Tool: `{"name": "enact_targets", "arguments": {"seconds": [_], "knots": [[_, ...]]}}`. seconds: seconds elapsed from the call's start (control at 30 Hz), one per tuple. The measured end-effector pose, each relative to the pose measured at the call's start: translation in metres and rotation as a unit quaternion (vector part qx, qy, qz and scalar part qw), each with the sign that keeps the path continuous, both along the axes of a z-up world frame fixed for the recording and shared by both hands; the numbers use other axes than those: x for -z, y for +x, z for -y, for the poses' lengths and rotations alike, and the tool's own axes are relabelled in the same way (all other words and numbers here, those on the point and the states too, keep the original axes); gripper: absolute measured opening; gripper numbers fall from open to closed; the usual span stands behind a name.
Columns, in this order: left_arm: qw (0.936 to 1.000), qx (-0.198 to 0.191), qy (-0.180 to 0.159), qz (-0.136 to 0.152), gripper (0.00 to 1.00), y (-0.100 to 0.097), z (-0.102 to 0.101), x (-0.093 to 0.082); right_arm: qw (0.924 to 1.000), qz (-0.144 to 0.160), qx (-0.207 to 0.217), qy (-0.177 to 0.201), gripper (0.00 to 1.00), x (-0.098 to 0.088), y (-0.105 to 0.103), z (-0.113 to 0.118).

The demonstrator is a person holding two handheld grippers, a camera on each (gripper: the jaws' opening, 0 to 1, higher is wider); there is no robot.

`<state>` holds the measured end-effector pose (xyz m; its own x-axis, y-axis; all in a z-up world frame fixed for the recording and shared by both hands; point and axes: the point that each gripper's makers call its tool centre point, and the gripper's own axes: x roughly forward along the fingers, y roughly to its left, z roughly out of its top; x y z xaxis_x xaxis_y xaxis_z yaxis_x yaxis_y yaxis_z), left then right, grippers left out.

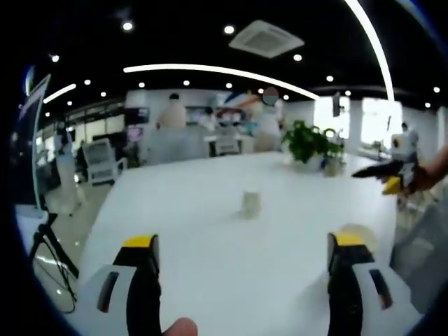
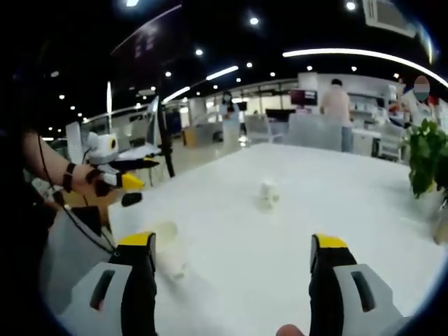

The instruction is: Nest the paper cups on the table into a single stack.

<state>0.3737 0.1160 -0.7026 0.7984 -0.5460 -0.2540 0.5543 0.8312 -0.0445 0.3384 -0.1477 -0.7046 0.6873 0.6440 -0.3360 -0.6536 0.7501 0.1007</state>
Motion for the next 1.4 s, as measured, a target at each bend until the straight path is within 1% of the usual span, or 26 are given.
{"name": "enact_targets", "arguments": {"seconds": [0.03, 0.13, 0.23, 0.3, 0.33, 0.37, 0.5, 0.53, 0.6, 0.67, 0.8, 0.83, 0.9, 0.93, 1.0, 1.07, 1.2, 1.3, 1.37, 1.4], "knots": [[1.0, 0.005, -0.002, -0.001, 0.99, -0.001, 0.002, 0.0, 1.0, 0.001, 0.001, 0.001, 0.9, -0.001, 0.001, 0.0], [0.9999, 0.013, 0.009, 0.002, 0.99, -0.001, 0.003, 0.003, 1.0, 0.006, 0.001, 0.0, 0.9, -0.004, 0.006, -0.003], [0.9999, 0.014, 0.001, 0.0, 0.99, -0.002, 0.004, 0.003, 0.9999, 0.008, 0.003, 0.006, 0.9, -0.01, 0.013, -0.005], [0.9999, 0.017, 0.003, -0.003, 0.99, -0.002, 0.006, 0.004, 0.9998, 0.008, 0.005, 0.015, 0.9, -0.015, 0.02, -0.007], [0.9998, 0.018, 0.002, -0.002, 0.99, -0.003, 0.007, 0.004, 0.9998, 0.013, 0.004, 0.014, 0.9, -0.017, 0.023, -0.007], [0.9998, 0.02, 0.0, -0.001, 0.99, -0.003, 0.008, 0.004, 0.9997, 0.022, -0.003, 0.0, 0.9, -0.019, 0.029, -0.009], [0.9996, 0.026, 0.003, -0.006, 0.99, -0.004, 0.01, 0.01, 0.9996, 0.029, -0.005, -0.001, 0.91, -0.023, 0.054, -0.014], [0.9996, 0.027, 0.006, -0.007, 0.99, -0.004, 0.009, 0.012, 0.9994, 0.033, -0.008, -0.008, 0.91, -0.023, 0.064, -0.017], [0.9995, 0.029, 0.005, -0.015, 0.98, -0.003, 0.007, 0.016, 0.999, 0.034, -0.019, -0.023, 0.92, -0.021, 0.081, -0.023], [0.9995, 0.029, 0.003, -0.015, 0.98, -0.004, 0.006, 0.016, 0.999, 0.031, -0.025, -0.021, 0.93, -0.022, 0.097, -0.031], [0.9994, 0.031, 0.007, -0.015, 0.98, -0.004, 0.004, 0.017, 0.999, 0.027, -0.028, -0.022, 0.96, -0.021, 0.121, -0.039], [0.9994, 0.03, 0.008, -0.016, 0.98, -0.005, 0.004, 0.018, 0.9991, 0.026, -0.026, -0.022, 0.96, -0.019, 0.13, -0.042], [0.9994, 0.03, 0.006, -0.015, 0.98, -0.005, 0.002, 0.017, 0.9994, 0.017, -0.022, -0.02, 1.0, -0.015, 0.14, -0.045], [0.9995, 0.03, 0.006, -0.013, 0.98, -0.004, 0.001, 0.017, 0.9995, 0.013, -0.022, -0.02, 1.0, -0.012, 0.145, -0.045], [0.9995, 0.029, 0.004, -0.012, 0.98, -0.004, 0.0, 0.017, 0.9995, 0.008, -0.024, -0.02, 1.0, -0.006, 0.152, -0.05], [0.9995, 0.029, 0.004, -0.009, 0.98, -0.003, 0.0, 0.016, 0.999, 0.005, -0.031, -0.031, 1.0, 0.002, 0.158, -0.055], [0.9996, 0.027, 0.005, -0.006, 0.98, 0.0, -0.003, 0.016, 0.9984, -0.004, -0.039, -0.041, 1.0, 0.015, 0.168, -0.063], [0.9996, 0.023, 0.005, -0.013, 0.97, 0.002, -0.006, 0.022, 0.9981, -0.009, -0.038, -0.047, 1.0, 0.026, 0.179, -0.067], [0.9995, 0.024, 0.009, -0.016, 0.97, 0.001, -0.005, 0.024, 0.9976, -0.025, -0.036, -0.053, 1.0, 0.037, 0.187, -0.07], [0.9995, 0.026, 0.009, -0.018, 0.97, 0.001, -0.005, 0.026, 0.998, -0.025, -0.03, -0.049, 1.0, 0.039, 0.195, -0.072]]}}
